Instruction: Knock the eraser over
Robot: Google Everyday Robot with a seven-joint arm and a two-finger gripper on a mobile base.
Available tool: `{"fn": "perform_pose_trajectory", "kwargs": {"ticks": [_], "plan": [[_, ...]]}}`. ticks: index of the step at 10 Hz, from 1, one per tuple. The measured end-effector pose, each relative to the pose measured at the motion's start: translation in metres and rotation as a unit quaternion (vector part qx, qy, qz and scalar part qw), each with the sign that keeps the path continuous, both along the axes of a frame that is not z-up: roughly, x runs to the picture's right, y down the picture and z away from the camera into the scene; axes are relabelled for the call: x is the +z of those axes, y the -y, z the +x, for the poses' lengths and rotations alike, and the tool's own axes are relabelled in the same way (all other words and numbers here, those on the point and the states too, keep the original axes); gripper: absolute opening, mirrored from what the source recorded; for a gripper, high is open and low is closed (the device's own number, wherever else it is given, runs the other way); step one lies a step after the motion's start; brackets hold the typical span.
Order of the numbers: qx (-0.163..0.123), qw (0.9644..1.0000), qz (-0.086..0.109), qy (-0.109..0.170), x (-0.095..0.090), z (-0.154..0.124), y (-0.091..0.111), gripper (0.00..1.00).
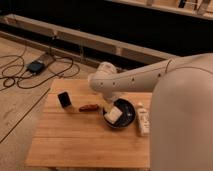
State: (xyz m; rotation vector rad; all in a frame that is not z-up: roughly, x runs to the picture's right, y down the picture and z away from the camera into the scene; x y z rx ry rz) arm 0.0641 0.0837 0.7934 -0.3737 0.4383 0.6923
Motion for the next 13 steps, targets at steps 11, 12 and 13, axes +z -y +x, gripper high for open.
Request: {"fn": "perform_pose_trajectory", "kwargs": {"ticks": [11, 12, 13], "plan": [[0.019, 0.9994, 0.007, 0.027, -0.008, -0.028, 0.021, 0.80], [0.021, 0.9988, 0.011, 0.042, -0.012, -0.043, 0.031, 0.80], [0.022, 0.9981, 0.015, 0.055, -0.015, -0.055, 0.039, 0.80]]}}
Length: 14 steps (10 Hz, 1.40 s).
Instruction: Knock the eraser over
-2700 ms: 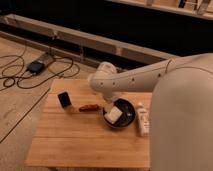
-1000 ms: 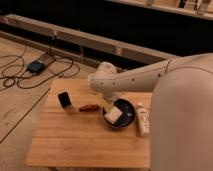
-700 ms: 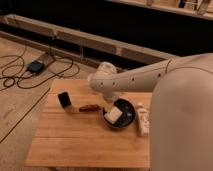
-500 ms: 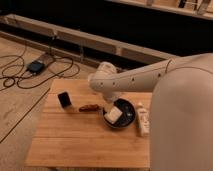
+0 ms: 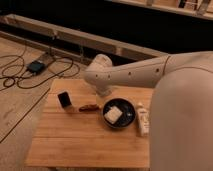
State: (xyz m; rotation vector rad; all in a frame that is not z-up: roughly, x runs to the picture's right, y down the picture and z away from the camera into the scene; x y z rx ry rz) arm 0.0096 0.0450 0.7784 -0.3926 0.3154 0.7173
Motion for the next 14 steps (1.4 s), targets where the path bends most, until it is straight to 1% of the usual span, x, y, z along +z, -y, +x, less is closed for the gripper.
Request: {"fn": "perform_pose_trajectory", "kwargs": {"ticks": [1, 2, 3, 5, 7, 8, 9, 12, 13, 14], "plan": [[-0.001, 1.0000, 0.002, 0.009, -0.003, -0.008, 0.005, 0.80], [-0.004, 0.9997, 0.007, 0.024, -0.007, -0.020, 0.013, 0.80], [-0.012, 0.9990, 0.013, 0.041, -0.010, -0.035, 0.021, 0.80], [-0.031, 0.9971, 0.023, 0.066, -0.013, -0.061, 0.030, 0.80], [-0.059, 0.9928, 0.036, 0.098, -0.015, -0.096, 0.039, 0.80], [-0.068, 0.9912, 0.040, 0.107, -0.016, -0.107, 0.042, 0.80], [-0.079, 0.9886, 0.045, 0.120, -0.016, -0.123, 0.047, 0.80], [-0.097, 0.9828, 0.053, 0.148, -0.015, -0.163, 0.058, 0.80], [-0.104, 0.9807, 0.054, 0.157, -0.013, -0.179, 0.062, 0.80], [-0.109, 0.9791, 0.054, 0.162, -0.010, -0.189, 0.065, 0.80]]}}
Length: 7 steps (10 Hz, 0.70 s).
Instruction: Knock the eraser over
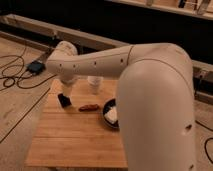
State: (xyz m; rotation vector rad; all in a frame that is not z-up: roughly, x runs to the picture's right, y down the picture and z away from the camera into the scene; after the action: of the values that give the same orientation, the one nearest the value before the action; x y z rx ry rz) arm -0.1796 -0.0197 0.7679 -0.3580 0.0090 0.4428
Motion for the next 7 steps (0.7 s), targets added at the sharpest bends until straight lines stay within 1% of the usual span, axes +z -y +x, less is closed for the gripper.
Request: {"fn": "perform_pose_trajectory", "kwargs": {"ticks": [1, 3, 4, 5, 7], "plan": [[-0.009, 0.9999, 0.000, 0.008, 0.003, -0.014, 0.002, 0.80], [-0.043, 0.9986, -0.002, 0.031, 0.010, -0.043, -0.001, 0.80], [-0.069, 0.9967, -0.004, 0.043, 0.014, -0.054, -0.007, 0.80], [-0.096, 0.9939, -0.008, 0.053, 0.019, -0.062, -0.016, 0.80], [-0.126, 0.9901, -0.018, 0.059, 0.029, -0.067, -0.030, 0.80]]}}
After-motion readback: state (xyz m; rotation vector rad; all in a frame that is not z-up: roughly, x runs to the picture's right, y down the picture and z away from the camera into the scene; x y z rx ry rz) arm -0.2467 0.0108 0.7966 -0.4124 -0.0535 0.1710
